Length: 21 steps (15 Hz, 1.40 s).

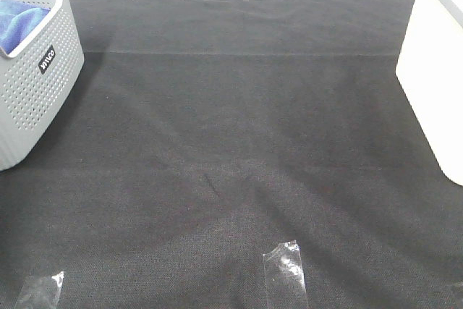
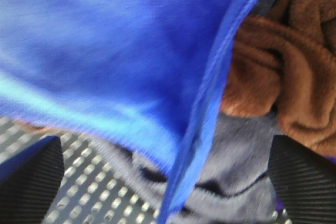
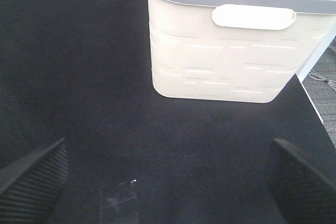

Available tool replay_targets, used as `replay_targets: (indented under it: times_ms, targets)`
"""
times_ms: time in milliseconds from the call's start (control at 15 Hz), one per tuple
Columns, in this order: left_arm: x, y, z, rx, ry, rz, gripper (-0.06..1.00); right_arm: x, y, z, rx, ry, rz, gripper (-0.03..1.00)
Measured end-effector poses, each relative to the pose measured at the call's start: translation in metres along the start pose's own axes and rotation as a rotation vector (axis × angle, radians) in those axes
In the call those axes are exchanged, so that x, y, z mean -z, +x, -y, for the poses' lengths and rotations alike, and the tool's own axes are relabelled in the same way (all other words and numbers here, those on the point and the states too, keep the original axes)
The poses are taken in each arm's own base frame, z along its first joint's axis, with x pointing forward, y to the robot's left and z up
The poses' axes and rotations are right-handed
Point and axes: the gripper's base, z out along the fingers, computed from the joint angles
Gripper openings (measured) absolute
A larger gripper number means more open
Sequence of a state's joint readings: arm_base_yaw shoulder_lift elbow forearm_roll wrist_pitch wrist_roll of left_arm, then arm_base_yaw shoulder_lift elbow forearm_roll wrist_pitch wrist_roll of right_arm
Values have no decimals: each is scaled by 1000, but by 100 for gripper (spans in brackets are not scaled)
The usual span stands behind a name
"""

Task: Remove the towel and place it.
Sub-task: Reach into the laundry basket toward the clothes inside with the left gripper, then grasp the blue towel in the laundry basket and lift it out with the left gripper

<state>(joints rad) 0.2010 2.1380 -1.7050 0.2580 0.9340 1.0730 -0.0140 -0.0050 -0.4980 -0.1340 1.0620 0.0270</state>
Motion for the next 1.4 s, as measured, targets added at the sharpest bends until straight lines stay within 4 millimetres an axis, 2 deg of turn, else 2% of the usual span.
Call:
replay_targets:
  times_ms: [67,133,200,333,400,467,733,867,1000,1133,1400]
  targets:
    - [0,0,0,0,0,0,97,0,0,0,0,0,0,97]
    - [0,-1,0,4,4,6,91,0,0,0,0,0,0,97]
    - [0,-1,1,7,7,9,80,0,0,0,0,0,0,97]
    - [0,-1,1,11,12,13,49,0,0,0,0,0,0,97]
    - [0,-1,1,13,12,14,20,0,0,0,0,0,0,97]
    - [0,-1,1,13,12,14,13,0,0,0,0,0,0,97]
    - [0,-1,1,14,13,15,7,0,0,0,0,0,0,97]
    - [0,-1,2,14,20,11,0,0,0,0,0,0,0,97]
    - [7,1,1,17,17,11,0,0,0,0,0,0,0,97]
    - [25,3,-4,26,-22,23,0,0,0,0,0,0,0,97]
    - [84,10,-19,63,-157,83,0,0,0,0,0,0,0,97]
